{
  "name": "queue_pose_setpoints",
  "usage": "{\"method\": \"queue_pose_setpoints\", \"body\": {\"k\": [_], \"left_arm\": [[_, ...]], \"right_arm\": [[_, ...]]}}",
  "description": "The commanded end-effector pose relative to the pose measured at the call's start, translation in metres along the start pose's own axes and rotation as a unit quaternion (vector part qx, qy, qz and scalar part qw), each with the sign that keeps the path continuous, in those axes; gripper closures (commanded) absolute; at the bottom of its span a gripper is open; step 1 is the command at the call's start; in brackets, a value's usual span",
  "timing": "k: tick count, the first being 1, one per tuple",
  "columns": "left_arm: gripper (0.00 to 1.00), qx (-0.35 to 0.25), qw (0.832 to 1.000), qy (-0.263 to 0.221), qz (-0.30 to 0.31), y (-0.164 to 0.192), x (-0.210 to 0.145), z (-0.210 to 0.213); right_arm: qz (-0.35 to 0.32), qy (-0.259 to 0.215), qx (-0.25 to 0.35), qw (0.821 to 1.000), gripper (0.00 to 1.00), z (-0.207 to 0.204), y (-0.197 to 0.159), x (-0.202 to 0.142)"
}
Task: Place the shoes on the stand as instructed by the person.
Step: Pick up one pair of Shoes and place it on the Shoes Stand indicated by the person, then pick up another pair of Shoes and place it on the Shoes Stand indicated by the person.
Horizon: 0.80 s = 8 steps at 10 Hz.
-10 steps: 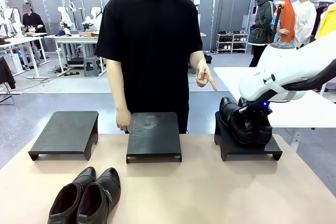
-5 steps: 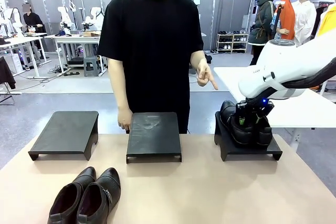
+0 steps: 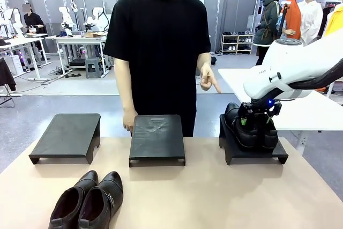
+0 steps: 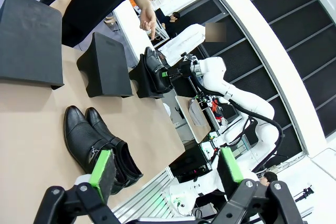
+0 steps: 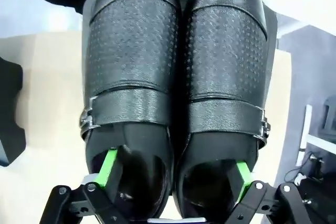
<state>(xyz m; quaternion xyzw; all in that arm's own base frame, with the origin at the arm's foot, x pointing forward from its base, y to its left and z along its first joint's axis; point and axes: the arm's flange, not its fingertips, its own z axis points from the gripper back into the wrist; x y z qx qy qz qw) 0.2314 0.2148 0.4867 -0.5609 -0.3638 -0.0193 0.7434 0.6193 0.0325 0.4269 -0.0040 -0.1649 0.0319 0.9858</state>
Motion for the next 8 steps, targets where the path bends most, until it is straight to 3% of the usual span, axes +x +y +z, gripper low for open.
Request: {"method": "queue_pose_setpoints", "body": {"k": [1,8], "left_arm": [[0.00,-0.007,1.000,0.000,-0.010,0.0002,0.0017,0.0017],[0.00,-0.007,1.000,0.000,-0.010,0.0002,0.0017,0.0017]], "right_arm": [[-0.002,-0.005,0.006,1.000,0.00,0.0004,0.0020,0.0010],[-0.002,-0.005,0.006,1.000,0.00,0.0004,0.0020,0.0010]]}}
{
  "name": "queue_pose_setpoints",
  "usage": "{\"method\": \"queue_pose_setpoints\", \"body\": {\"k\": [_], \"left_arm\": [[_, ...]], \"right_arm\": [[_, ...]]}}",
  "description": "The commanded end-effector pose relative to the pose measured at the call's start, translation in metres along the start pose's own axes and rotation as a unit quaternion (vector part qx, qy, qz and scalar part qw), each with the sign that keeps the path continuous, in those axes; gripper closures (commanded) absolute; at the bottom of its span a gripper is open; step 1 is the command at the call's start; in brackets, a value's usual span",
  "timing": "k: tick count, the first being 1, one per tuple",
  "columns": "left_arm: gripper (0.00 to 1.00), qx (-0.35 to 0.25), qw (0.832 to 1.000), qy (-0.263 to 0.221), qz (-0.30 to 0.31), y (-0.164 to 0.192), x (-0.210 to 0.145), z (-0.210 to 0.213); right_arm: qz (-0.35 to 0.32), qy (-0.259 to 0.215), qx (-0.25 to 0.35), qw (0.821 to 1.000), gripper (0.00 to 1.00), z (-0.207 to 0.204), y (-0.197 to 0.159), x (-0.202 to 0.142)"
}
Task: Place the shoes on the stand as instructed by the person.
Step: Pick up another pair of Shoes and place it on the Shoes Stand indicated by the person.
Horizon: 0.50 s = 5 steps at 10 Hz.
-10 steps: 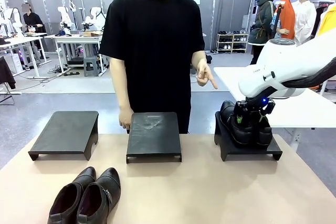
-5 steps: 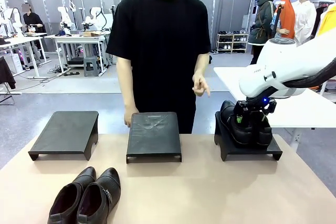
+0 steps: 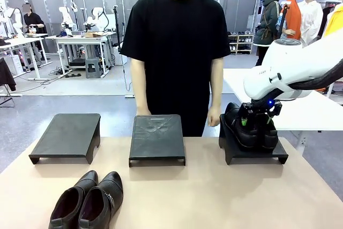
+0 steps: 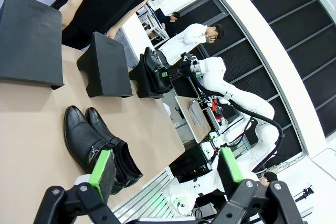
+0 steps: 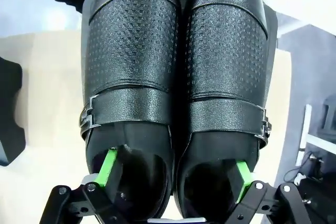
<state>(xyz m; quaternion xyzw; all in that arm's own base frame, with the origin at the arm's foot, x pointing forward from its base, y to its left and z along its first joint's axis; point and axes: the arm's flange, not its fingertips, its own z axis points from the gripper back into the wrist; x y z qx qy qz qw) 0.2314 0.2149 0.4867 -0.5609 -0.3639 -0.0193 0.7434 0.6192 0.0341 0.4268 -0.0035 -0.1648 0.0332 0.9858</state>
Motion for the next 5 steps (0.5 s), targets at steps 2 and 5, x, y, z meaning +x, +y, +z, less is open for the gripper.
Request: {"method": "queue_pose_setpoints", "body": {"k": [2,5], "left_arm": [[0.00,-0.007,1.000,0.000,-0.010,0.000,0.002,0.002],[0.00,-0.007,1.000,0.000,-0.010,0.000,0.002,0.002]], "right_arm": [[0.000,0.000,0.000,1.000,0.00,0.000,0.000,0.000],[0.023,0.048,0.096,0.994,0.00,0.076,-0.018,-0.030]]}}
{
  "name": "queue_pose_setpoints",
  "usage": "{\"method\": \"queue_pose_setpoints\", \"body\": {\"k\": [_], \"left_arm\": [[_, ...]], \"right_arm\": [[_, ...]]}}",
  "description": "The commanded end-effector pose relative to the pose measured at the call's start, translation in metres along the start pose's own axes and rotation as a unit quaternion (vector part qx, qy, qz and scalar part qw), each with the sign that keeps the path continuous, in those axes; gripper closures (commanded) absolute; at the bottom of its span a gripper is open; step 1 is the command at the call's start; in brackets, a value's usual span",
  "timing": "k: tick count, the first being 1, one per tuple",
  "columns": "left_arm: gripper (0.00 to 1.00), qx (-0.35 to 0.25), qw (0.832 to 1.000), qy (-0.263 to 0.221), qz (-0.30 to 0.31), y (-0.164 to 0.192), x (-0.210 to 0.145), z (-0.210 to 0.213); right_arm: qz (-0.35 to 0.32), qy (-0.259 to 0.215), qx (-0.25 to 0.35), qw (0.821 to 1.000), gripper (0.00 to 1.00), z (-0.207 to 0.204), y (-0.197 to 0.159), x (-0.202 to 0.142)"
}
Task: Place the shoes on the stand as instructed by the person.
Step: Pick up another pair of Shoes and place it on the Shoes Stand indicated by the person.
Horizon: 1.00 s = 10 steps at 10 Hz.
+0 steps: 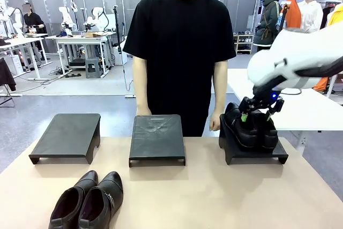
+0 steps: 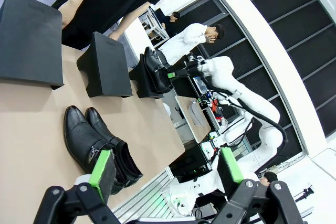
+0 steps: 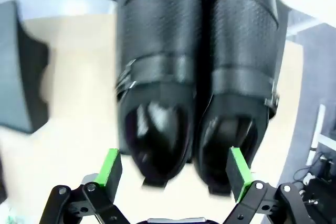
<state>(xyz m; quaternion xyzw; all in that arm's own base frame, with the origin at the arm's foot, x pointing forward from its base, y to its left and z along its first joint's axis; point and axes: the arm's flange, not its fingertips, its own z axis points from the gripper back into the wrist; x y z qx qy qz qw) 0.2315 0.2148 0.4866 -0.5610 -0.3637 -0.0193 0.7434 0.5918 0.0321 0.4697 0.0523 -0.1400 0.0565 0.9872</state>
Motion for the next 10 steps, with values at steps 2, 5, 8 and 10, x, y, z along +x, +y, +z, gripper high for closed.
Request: {"method": "queue_pose_setpoints", "body": {"k": [2,5,8,10], "left_arm": [[0.00,-0.007,1.000,0.000,-0.010,0.000,0.002,0.002],[0.00,-0.007,1.000,0.000,-0.010,0.000,0.002,0.002],[0.00,-0.007,1.000,0.000,-0.010,0.000,0.002,0.002],[0.00,-0.007,1.000,0.000,-0.010,0.000,0.002,0.002]], "right_arm": [[0.002,0.031,0.097,0.995,0.00,0.076,-0.038,-0.061],[-0.005,0.049,0.212,0.976,0.00,0.112,-0.096,-0.141],[0.012,-0.043,0.387,0.921,0.00,0.109,-0.153,-0.248],[-0.014,-0.106,0.441,0.891,0.00,0.086,-0.174,-0.305]]}}
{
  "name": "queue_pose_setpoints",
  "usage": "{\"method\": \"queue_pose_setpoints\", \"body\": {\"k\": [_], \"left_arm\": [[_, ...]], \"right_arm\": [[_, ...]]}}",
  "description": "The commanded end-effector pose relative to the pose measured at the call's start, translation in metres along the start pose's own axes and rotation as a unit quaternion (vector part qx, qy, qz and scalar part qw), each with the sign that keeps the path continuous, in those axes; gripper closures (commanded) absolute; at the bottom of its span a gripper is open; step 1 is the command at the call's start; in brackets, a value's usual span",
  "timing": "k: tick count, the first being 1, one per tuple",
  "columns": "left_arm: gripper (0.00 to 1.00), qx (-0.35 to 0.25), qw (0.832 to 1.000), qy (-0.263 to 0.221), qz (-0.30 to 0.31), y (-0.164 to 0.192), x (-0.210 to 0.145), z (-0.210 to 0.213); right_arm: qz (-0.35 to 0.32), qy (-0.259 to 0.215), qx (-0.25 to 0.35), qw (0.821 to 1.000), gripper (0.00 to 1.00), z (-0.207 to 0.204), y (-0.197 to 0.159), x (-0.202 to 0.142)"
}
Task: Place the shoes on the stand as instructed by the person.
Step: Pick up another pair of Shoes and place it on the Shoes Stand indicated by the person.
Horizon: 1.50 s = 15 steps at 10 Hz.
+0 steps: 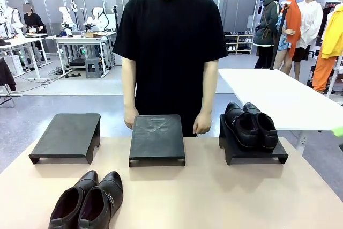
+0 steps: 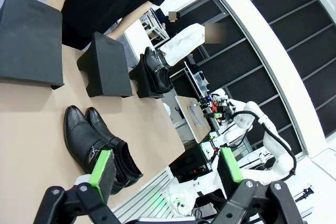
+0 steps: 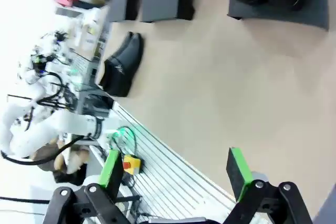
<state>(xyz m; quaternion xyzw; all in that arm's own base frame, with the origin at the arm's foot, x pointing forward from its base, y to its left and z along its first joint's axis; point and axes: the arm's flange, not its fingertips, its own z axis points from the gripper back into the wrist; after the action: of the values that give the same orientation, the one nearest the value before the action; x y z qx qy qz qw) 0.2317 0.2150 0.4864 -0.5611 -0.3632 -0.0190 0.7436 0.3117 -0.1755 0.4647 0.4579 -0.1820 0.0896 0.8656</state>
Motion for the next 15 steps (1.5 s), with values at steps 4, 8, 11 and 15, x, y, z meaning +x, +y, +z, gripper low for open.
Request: {"method": "queue_pose_setpoints", "body": {"k": [4,8,11,15], "left_arm": [[0.00,-0.007,1.000,0.000,-0.010,0.000,0.002,0.002],[0.00,-0.007,1.000,0.000,-0.010,0.000,0.002,0.002],[0.00,-0.007,1.000,0.000,-0.010,0.000,0.002,0.002],[0.00,-0.007,1.000,0.000,-0.010,0.000,0.002,0.002]], "right_arm": [[-0.046,-0.055,0.109,0.991,0.00,-0.014,-0.049,-0.087],[-0.058,-0.051,0.099,0.992,0.00,-0.012,-0.052,-0.091],[-0.058,-0.051,0.099,0.992,0.00,-0.012,-0.052,-0.091],[-0.058,-0.051,0.099,0.992,0.00,-0.012,-0.052,-0.091]]}}
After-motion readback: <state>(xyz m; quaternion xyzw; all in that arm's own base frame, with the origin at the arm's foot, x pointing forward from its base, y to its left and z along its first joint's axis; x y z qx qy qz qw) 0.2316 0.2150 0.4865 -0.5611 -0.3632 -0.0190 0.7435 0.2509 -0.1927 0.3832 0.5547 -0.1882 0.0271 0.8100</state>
